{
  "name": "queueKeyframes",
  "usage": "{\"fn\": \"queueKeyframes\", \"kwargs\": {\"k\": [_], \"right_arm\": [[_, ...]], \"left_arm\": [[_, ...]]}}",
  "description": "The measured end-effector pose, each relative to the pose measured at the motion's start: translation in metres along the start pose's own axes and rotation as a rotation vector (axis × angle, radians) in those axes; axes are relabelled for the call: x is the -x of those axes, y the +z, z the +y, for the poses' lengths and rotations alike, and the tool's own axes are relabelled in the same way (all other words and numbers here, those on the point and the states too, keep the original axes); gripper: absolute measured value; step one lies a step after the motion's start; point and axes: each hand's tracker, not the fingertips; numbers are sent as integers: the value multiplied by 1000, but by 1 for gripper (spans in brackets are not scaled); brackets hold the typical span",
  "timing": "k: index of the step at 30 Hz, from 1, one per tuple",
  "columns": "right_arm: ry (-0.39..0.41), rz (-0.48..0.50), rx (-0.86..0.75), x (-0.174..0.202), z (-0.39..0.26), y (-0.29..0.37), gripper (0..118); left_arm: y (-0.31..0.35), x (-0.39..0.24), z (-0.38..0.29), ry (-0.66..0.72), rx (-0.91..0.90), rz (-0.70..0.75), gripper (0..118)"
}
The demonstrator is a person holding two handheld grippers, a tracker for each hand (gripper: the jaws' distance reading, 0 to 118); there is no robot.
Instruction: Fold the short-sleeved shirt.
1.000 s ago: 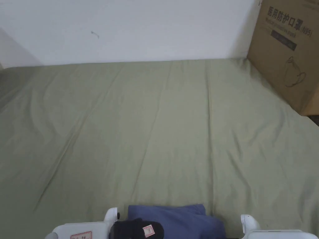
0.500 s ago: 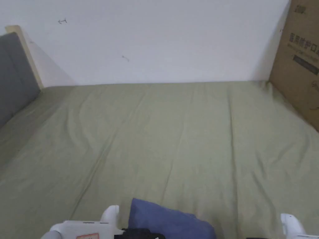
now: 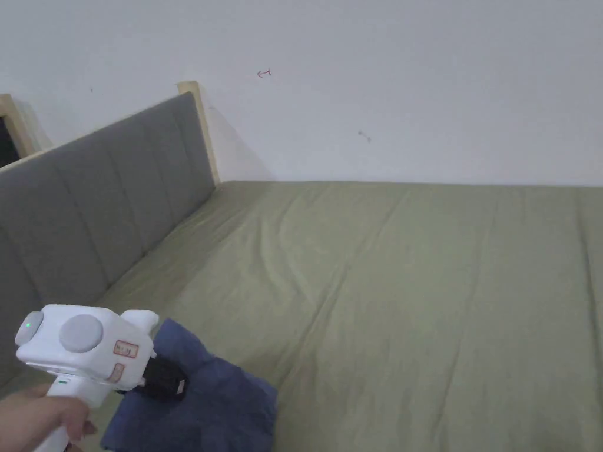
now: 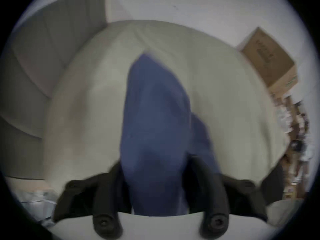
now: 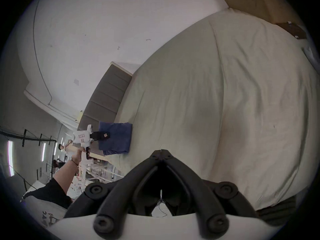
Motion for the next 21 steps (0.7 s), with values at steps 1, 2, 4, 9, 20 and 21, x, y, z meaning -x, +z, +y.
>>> {"fn": "queueKeyframes", "kwargs": {"k": [1, 2, 4, 9, 20, 21], "right_arm": [[0, -4, 0, 1, 0, -1, 0], [4, -13, 1, 2, 0, -1, 0], [24, -38, -3, 5, 1, -1, 0], [69, -53, -35, 15, 8, 9, 0], [290, -141, -164, 84, 47, 43, 0], [312, -155, -198, 94, 50, 48, 0]], "left_arm": [[3, 4, 0, -27, 5, 80, 76], [7, 8, -1, -45, 3, 133, 94], [15, 20, 2, -57, -43, 174, 118], [40, 6, -3, -6, -147, 126, 116], [101, -195, 1, -61, -402, -384, 4], [113, -211, 4, -47, -472, -358, 4]]}}
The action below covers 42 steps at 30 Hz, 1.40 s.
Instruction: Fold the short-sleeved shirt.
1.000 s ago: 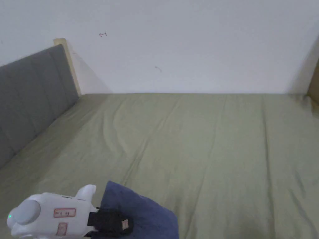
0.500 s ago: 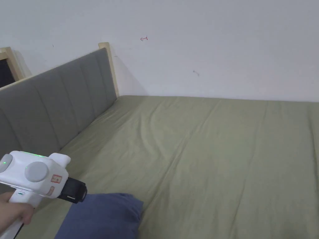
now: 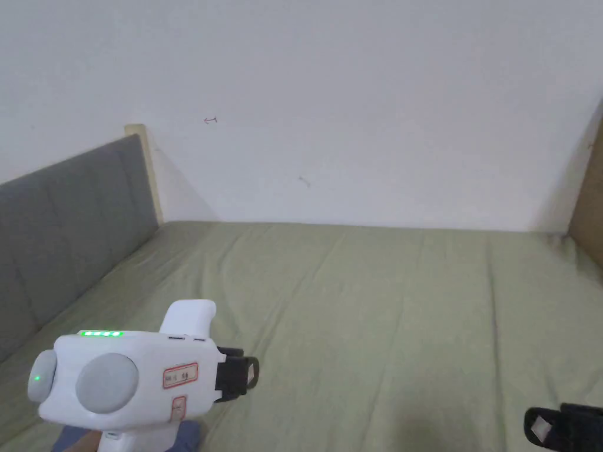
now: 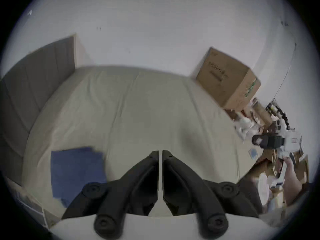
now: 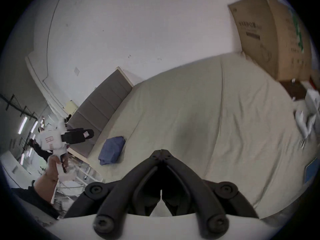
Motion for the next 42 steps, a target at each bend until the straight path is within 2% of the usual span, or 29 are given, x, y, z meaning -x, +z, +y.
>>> {"fn": "queueKeyframes", "kwargs": {"k": [4, 6, 9, 11, 14, 15, 17, 19, 20, 21, 22, 23, 25, 34, 36, 42], "right_arm": [[92, -94, -217, 24, 21, 19, 0], [168, -144, -381, 37, 26, 30, 0], [272, -236, -569, 44, 27, 39, 0], [334, -337, -657, 54, 22, 43, 0], [383, -365, -769, 61, 14, 49, 1], [389, -381, -784, 64, 12, 49, 19], [399, -388, -788, 65, 10, 48, 44], [406, -407, -784, 67, 10, 47, 76], [404, -411, -778, 66, 10, 46, 89], [397, -408, -777, 65, 9, 46, 99], [389, -404, -774, 64, 9, 46, 107], [376, -402, -763, 64, 10, 45, 114], [343, -394, -762, 59, 9, 46, 118], [313, -398, -729, 49, 12, 43, 118], [315, -426, -721, 48, 10, 43, 118], [289, -427, -709, 43, 4, 46, 118]], "left_arm": [[17, -65, 12, -44, -366, 92, 4], [21, -94, 11, -86, -502, 139, 4], [22, -118, 9, -150, -595, 180, 4], [22, -136, 1, -177, -629, 264, 4], [24, -149, -8, -204, -666, 300, 4], [25, -150, -10, -207, -667, 312, 5], [25, -150, -15, -202, -670, 339, 13], [26, -149, -17, -189, -671, 338, 36], [26, -147, -18, -179, -670, 323, 58], [25, -147, -17, -172, -663, 318, 94], [23, -146, -17, -172, -654, 321, 115], [23, -147, -17, -174, -648, 330, 118], [25, -146, -23, -176, -669, 331, 118], [30, -151, -23, -205, -706, 375, 118], [31, -151, -22, -208, -706, 364, 118], [32, -146, -17, -146, -656, 317, 118]]}}
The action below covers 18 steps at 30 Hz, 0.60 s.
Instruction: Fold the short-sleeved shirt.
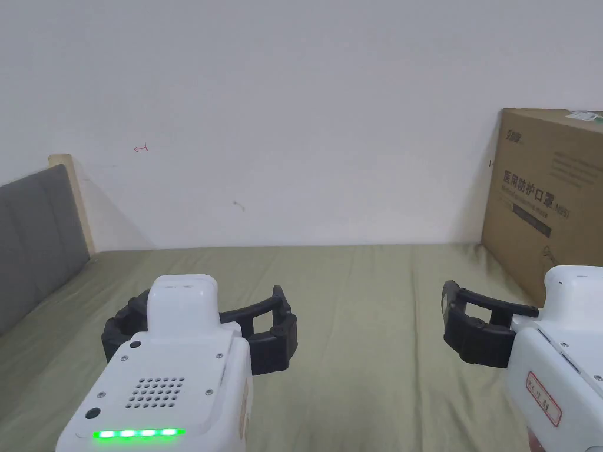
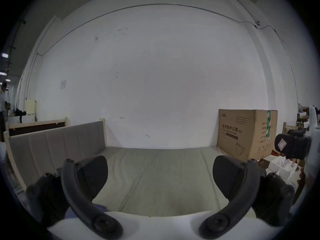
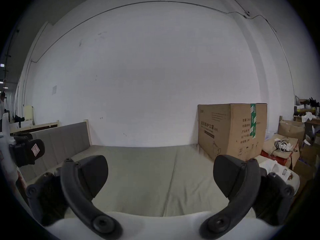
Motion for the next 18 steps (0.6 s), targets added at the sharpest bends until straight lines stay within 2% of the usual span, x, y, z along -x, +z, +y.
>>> {"fn": "queueKeyframes", "kwargs": {"k": [2, 7, 18], "right_arm": [[5, 3, 11, 0, -1, 1, 118], [18, 11, 39, 3, -3, 2, 118], [3, 20, 53, 5, -5, 2, 118]], "left_arm": [[-1, 2, 0, 29, 6, -41, 118], [-2, -3, 1, -3, 11, 9, 118], [-7, 3, -2, 55, 50, -11, 118]]}}
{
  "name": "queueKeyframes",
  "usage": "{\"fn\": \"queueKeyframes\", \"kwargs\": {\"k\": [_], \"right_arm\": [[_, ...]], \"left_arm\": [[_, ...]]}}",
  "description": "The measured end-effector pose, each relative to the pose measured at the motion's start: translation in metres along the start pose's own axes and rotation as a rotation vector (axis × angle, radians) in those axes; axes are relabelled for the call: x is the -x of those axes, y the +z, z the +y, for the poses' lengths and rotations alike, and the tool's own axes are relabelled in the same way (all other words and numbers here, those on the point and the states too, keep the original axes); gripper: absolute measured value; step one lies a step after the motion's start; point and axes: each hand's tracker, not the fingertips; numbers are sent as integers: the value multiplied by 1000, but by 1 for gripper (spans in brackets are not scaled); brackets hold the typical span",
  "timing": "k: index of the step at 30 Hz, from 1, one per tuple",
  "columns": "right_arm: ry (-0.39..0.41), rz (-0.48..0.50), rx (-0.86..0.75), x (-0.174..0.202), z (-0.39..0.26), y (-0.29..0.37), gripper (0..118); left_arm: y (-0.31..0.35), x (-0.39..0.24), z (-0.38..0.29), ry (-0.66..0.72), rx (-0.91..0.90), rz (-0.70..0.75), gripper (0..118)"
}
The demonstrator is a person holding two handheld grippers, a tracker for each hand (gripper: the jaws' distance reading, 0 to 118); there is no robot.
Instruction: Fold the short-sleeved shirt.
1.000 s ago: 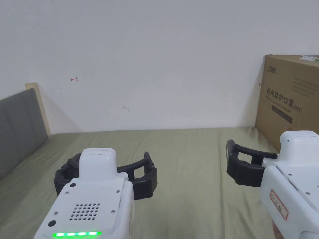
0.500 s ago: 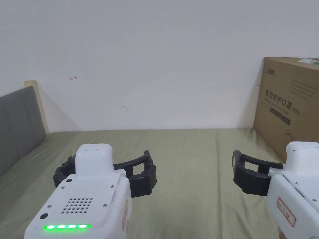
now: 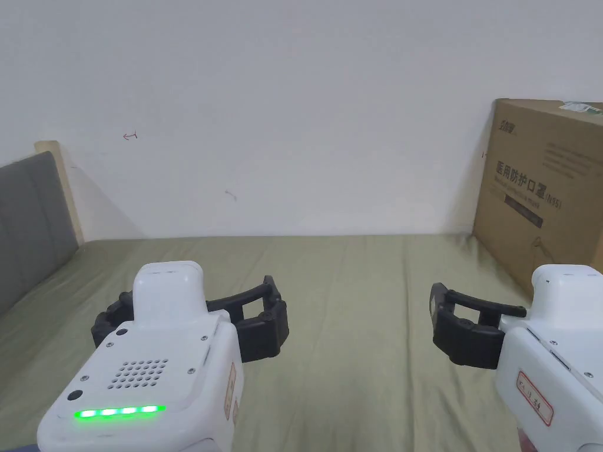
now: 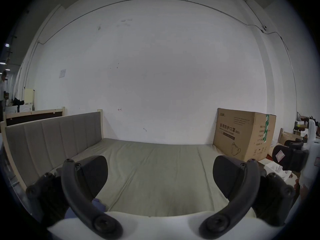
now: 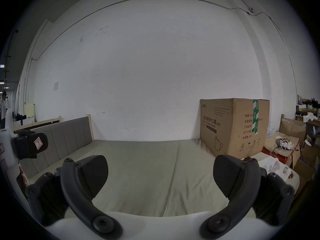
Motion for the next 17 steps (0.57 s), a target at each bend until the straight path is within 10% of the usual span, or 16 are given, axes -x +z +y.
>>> {"fn": "queueKeyframes", "kwargs": {"k": [17], "right_arm": [[0, 11, 26, 6, -8, -2, 118]], "left_arm": [[-4, 7, -8, 72, 54, 20, 118]]}}
